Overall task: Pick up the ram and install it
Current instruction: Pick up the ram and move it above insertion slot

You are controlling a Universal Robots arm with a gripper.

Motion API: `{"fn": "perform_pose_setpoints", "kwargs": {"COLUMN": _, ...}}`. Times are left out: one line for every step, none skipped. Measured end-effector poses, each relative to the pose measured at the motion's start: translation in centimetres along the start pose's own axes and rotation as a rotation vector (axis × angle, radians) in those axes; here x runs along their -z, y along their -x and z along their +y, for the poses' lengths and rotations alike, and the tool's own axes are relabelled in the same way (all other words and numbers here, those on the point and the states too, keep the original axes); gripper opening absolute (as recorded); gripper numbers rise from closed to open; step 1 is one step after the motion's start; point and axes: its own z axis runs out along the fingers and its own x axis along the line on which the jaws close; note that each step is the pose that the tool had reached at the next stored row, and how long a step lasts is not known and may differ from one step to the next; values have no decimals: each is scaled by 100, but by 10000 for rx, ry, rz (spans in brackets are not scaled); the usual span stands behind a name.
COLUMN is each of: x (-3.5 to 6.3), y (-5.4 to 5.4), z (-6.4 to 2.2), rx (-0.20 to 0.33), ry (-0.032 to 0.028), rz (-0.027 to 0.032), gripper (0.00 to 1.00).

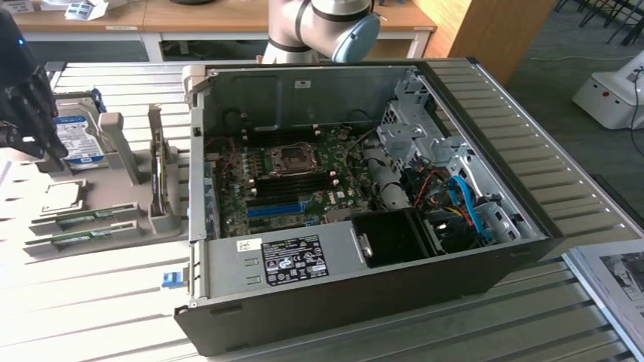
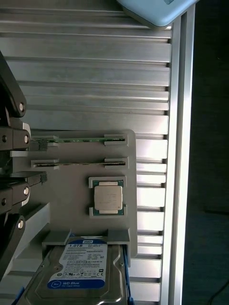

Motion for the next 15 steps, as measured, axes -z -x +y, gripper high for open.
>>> {"fn": "perform_pose_setpoints", "kwargs": {"x": 0, "y": 0, "z": 0, "rx": -1, "ry": 0, "rz": 0, "gripper": 31}}
{"fn": "perform_pose_setpoints", "kwargs": {"x": 0, "y": 0, "z": 0, "rx": -2, "ry": 0, "rz": 0, "gripper": 31}}
{"fn": "perform_pose_setpoints", "kwargs": {"x": 0, "y": 0, "z": 0, "rx": -1, "ry": 0, "rz": 0, "gripper": 31}}
{"fn": "perform_pose_setpoints", "kwargs": {"x": 0, "y": 0, "z": 0, "rx": -1, "ry": 0, "rz": -1, "gripper": 31}}
{"fn": "perform_pose_setpoints", "kwargs": {"x": 0, "y": -1, "z": 0, "rx": 0, "ry": 0, "rz": 0, "gripper": 31}}
{"fn": "perform_pose_setpoints", "kwargs": {"x": 0, "y": -1, "z": 0, "rx": 0, "ry": 0, "rz": 0, "gripper": 31}}
{"fn": "perform_pose_setpoints", "kwargs": {"x": -2, "y": -1, "z": 0, "rx": 0, "ry": 0, "rz": 0, "gripper": 31}}
{"fn": "perform_pose_setpoints", "kwargs": {"x": -7, "y": -1, "z": 0, "rx": 0, "ry": -1, "rz": -1, "gripper": 31}}
{"fn": "perform_pose_setpoints", "kwargs": {"x": -11, "y": -1, "z": 0, "rx": 0, "ry": -1, "rz": -1, "gripper": 31}}
{"fn": "perform_pose_setpoints", "kwargs": {"x": -16, "y": -1, "z": 0, "rx": -1, "ry": 0, "rz": 0, "gripper": 31}}
{"fn": "perform_pose_setpoints", "kwargs": {"x": -24, "y": -1, "z": 0, "rx": 0, "ry": 0, "rz": -1, "gripper": 31}}
{"fn": "perform_pose_setpoints", "kwargs": {"x": -33, "y": -1, "z": 0, "rx": 0, "ry": -1, "rz": -1, "gripper": 31}}
{"fn": "perform_pose_setpoints", "kwargs": {"x": -42, "y": -1, "z": 0, "rx": 0, "ry": 0, "rz": 0, "gripper": 31}}
{"fn": "perform_pose_setpoints", "kwargs": {"x": -52, "y": -1, "z": 0, "rx": 0, "ry": 0, "rz": 0, "gripper": 31}}
{"fn": "perform_pose_setpoints", "kwargs": {"x": -61, "y": -1, "z": 0, "rx": 0, "ry": 0, "rz": 0, "gripper": 31}}
